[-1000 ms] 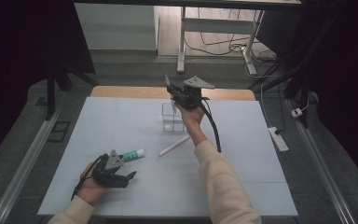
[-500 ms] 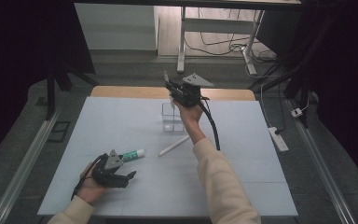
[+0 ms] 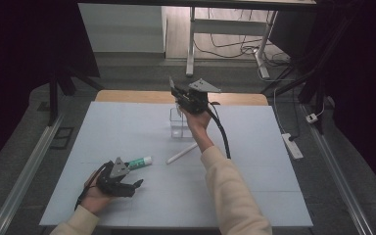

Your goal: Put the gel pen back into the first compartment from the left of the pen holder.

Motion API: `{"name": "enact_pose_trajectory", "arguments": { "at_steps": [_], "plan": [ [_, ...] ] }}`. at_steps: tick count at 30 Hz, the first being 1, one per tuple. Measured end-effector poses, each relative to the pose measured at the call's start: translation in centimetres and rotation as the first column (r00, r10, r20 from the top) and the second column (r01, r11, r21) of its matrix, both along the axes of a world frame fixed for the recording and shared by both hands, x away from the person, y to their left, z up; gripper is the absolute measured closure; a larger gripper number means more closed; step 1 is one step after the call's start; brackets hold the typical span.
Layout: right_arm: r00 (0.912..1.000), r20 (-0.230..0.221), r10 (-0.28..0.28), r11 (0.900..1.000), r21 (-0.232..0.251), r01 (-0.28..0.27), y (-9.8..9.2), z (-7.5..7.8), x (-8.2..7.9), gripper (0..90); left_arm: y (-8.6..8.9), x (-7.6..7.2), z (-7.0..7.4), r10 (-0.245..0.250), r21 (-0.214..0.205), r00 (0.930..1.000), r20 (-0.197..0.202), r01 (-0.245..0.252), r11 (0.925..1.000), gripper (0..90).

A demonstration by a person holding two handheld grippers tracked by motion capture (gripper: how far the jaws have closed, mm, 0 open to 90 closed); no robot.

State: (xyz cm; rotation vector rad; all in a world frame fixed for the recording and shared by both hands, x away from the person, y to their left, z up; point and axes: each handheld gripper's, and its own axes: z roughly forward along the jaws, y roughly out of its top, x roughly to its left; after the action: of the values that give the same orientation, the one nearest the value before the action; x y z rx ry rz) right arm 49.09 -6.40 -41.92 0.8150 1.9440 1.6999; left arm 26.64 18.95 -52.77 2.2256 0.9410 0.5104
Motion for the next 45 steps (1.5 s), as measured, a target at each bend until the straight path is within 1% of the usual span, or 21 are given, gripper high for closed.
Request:
{"name": "enact_pose_trajectory", "arguments": {
  "at_steps": [3,6,9,10,12,14,17,21,24,28,31,33,36,38,40,45],
  "plan": [
    [0.9998,-0.020,0.006,1.0000,0.001,-0.006,0.4,-1.0,0.4,79.4,0.1,0.0,0.0,0.001,-0.001,1.0000,0.000,-0.001,1.0000,21.4],
    [0.9996,-0.029,0.004,0.9997,-0.024,-0.005,0.7,-1.8,0.6,78.2,0.1,0.1,0.0,0.000,-0.004,1.0000,-0.002,0.000,1.0000,21.4],
    [0.9985,-0.055,0.004,0.9993,-0.038,-0.006,0.6,-2.5,0.8,62.4,0.2,0.1,0.0,0.001,-0.007,1.0000,0.001,-0.001,1.0000,21.4],
    [0.9985,-0.054,-0.002,0.9982,-0.060,-0.002,0.5,-2.6,0.7,58.7,0.2,0.0,0.0,0.001,-0.008,1.0000,0.001,-0.001,1.0000,21.4],
    [0.9993,-0.035,-0.008,0.9954,-0.096,0.004,0.5,-2.6,0.4,52.6,0.1,0.0,0.1,0.006,-0.008,1.0000,0.001,-0.006,0.9999,21.4],
    [0.9993,-0.039,0.000,0.9945,-0.104,-0.004,0.4,-2.3,0.2,48.9,0.2,0.0,0.1,0.006,-0.010,1.0000,0.001,-0.006,0.9999,21.4],
    [0.9983,-0.037,0.044,0.9912,-0.124,-0.048,0.0,-1.7,-0.2,48.2,0.1,0.0,0.1,0.007,-0.012,1.0000,0.001,-0.007,0.9999,21.4],
    [0.9945,-0.055,0.089,0.9847,-0.145,-0.096,-1.0,-1.2,-0.7,49.0,0.2,0.0,0.2,0.007,-0.020,1.0000,0.002,-0.007,0.9998,21.5],
    [0.9899,-0.068,0.124,0.9748,-0.178,-0.134,-1.7,-1.1,-1.1,49.1,0.2,0.0,0.2,0.009,-0.021,1.0000,0.003,-0.009,0.9997,21.6],
    [0.9846,-0.082,0.155,0.9660,-0.196,-0.168,-2.5,-1.2,-1.8,49.0,0.2,0.0,0.2,0.011,-0.024,0.9999,0.004,-0.011,0.9996,21.7],
    [0.9830,-0.090,0.160,0.9621,-0.209,-0.176,-3.1,-1.4,-2.3,49.0,0.2,0.0,0.2,0.012,-0.026,0.9999,0.004,-0.012,0.9996,21.7],
    [0.9817,-0.094,0.166,0.9628,-0.200,-0.182,-3.6,-1.5,-2.6,49.1,0.2,0.0,0.2,0.013,-0.026,0.9999,0.003,-0.013,0.9996,21.7],
    [0.9817,-0.094,0.166,0.9613,-0.207,-0.182,-4.6,-1.7,-3.2,49.2,0.2,0.0,0.3,0.017,-0.024,0.9998,0.004,-0.017,0.9996,21.9],
    [0.9825,-0.088,0.164,0.9619,-0.207,-0.179,-5.5,-1.8,-3.5,49.4,0.3,0.0,0.3,0.018,-0.025,0.9998,0.004,-0.018,0.9995,21.9],
    [0.9828,-0.094,0.159,0.9630,-0.205,-0.175,-6.5,-2.0,-4.0,49.6,0.3,0.0,0.3,0.017,-0.028,0.9998,0.004,-0.017,0.9994,21.9],
    [0.9837,-0.104,0.147,0.9601,-0.224,-0.167,-9.5,-2.5,-5.6,49.7,0.3,0.1,0.4,0.021,-0.034,0.9998,0.004,-0.021,0.9992,22.1]
  ]
}}
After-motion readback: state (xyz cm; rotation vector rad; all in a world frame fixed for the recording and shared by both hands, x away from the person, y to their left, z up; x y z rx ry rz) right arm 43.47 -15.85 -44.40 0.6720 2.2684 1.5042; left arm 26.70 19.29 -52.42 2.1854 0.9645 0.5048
